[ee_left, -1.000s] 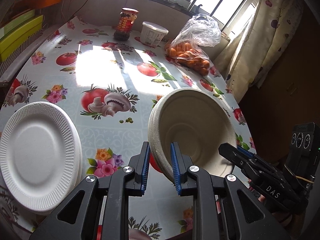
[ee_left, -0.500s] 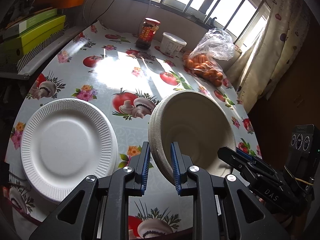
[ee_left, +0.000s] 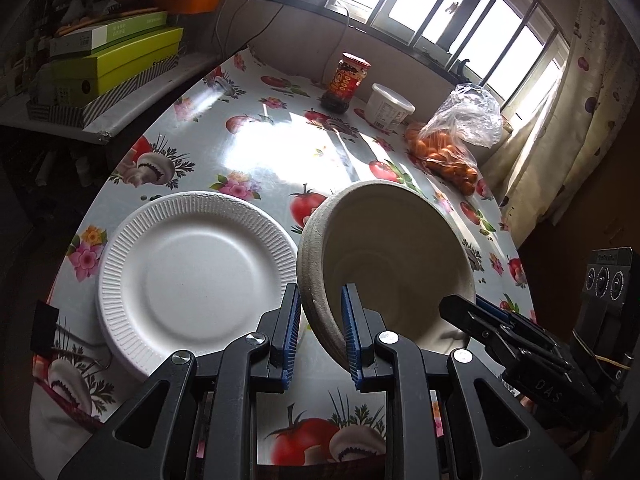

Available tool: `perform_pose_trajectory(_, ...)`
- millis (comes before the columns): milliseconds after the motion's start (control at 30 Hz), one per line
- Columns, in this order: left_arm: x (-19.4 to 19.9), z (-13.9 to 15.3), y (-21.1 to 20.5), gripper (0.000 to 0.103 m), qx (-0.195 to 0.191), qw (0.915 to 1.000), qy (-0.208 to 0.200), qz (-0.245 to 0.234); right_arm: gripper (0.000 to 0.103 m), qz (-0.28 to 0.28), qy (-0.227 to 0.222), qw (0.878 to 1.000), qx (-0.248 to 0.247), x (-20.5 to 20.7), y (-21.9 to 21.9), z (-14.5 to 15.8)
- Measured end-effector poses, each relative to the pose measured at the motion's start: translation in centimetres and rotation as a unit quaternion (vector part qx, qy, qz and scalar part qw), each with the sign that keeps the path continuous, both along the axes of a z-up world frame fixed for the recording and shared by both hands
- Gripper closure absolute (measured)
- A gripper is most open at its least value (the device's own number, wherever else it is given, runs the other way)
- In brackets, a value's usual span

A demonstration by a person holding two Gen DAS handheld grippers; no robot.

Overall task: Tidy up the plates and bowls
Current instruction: 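Lower the bowl stack onto the white plate stack with both tools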

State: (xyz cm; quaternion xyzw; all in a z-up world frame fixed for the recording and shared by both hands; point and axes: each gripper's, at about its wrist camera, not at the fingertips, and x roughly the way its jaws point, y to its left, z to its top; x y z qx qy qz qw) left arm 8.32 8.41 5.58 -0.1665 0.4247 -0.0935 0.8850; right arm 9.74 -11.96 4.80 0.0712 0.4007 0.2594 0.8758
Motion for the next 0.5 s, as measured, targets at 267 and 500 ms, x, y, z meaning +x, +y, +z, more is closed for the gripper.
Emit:
perform_pose_trajectory(267,-0.7,-0.1,3.4,0.081,0.002,0.9991,0.001,0.042,0.073,0.041,0.004,0.999,-0.002,0.8,3.7,-0.2)
perform_pose_trajectory(500,-0.9,-0.4,5.8,0.081,0.01,0.9974,0.006,0.071,0.073,0.069,0.015,0.998,-0.003,1.7,6.5,-0.7)
